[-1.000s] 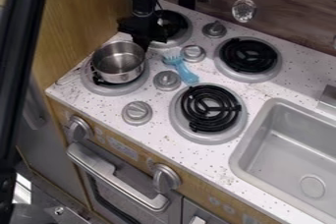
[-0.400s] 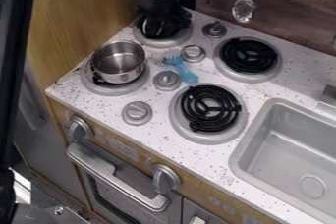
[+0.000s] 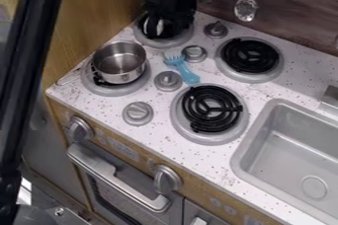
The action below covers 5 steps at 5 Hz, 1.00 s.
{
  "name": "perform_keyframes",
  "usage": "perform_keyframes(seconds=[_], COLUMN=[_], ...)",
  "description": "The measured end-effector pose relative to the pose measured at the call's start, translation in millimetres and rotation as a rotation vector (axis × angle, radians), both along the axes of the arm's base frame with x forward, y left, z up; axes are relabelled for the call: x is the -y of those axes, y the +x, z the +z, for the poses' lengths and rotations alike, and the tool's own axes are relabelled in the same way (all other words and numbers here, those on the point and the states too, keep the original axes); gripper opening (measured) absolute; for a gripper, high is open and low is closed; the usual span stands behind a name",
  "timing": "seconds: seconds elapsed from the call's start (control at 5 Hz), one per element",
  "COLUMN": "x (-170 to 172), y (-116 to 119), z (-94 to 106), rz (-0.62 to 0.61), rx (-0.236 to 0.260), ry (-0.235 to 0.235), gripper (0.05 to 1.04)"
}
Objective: Move the sushi to the bottom right burner
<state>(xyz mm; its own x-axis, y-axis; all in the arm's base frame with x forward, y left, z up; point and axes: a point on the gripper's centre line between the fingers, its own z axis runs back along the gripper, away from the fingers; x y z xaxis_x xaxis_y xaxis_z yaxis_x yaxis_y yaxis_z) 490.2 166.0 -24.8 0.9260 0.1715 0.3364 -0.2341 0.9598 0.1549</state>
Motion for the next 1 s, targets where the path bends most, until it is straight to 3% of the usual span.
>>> perform_keyframes(seconds=[0.6, 0.8, 1.0], x=[-35.7, -36.3, -37.1], y=[-4.3, -2.2, 5.6], z=[7.2, -18.5, -27.5], rz=[0.086, 0.104, 0.11], rx=[0.021, -0.002, -0.005], ry=[0.031, -0.005, -0.022], gripper=[0.997, 0.997, 0.997])
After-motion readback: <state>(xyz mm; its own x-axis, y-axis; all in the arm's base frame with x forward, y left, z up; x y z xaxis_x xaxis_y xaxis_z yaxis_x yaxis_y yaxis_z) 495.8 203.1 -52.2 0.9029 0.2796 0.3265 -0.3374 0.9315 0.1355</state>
